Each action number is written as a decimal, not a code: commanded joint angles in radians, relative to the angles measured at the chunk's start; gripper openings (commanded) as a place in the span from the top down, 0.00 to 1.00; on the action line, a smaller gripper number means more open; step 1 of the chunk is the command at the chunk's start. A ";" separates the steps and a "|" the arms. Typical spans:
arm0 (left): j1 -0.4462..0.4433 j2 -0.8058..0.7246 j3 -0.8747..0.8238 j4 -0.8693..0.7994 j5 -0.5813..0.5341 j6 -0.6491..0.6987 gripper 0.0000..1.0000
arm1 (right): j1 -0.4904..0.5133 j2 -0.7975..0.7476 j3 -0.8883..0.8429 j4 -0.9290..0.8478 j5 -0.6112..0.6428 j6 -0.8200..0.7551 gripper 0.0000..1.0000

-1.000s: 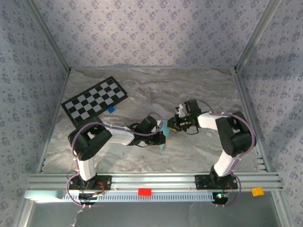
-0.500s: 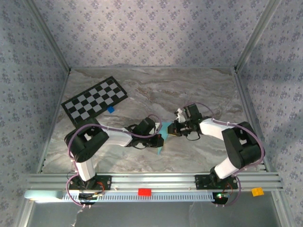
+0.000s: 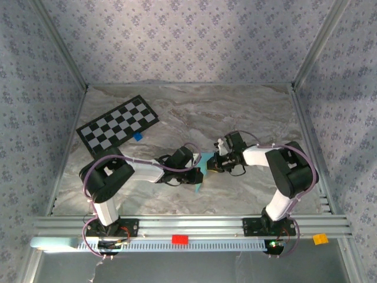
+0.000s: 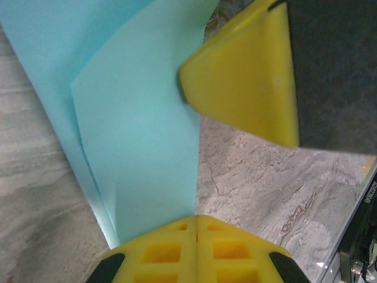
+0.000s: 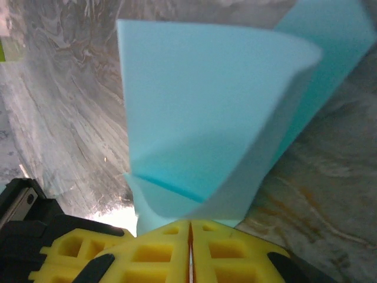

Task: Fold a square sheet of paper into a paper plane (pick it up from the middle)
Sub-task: Fold the wing for the fifth time at the center of the table.

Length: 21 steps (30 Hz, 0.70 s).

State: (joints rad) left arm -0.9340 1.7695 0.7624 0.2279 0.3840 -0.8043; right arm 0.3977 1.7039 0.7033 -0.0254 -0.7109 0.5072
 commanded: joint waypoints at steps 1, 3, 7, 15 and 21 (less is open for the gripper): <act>0.001 0.026 -0.038 -0.162 -0.035 0.019 1.00 | -0.042 0.035 0.029 0.033 0.037 0.008 0.89; 0.001 0.024 -0.042 -0.161 -0.036 0.016 1.00 | -0.062 0.047 0.029 0.062 0.026 0.034 0.89; 0.001 0.022 -0.049 -0.158 -0.040 0.013 1.00 | -0.082 0.066 0.064 0.056 0.014 0.046 0.88; 0.001 0.015 -0.029 -0.195 -0.048 0.016 1.00 | -0.047 -0.043 0.044 0.007 0.001 0.000 0.86; 0.001 0.028 -0.013 -0.175 -0.059 0.001 1.00 | -0.003 0.009 0.058 -0.049 0.083 -0.042 0.87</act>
State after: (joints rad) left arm -0.9340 1.7668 0.7685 0.2089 0.3775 -0.8047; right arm 0.3878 1.6859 0.7452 -0.0101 -0.6941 0.5056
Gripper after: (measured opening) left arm 0.043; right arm 0.136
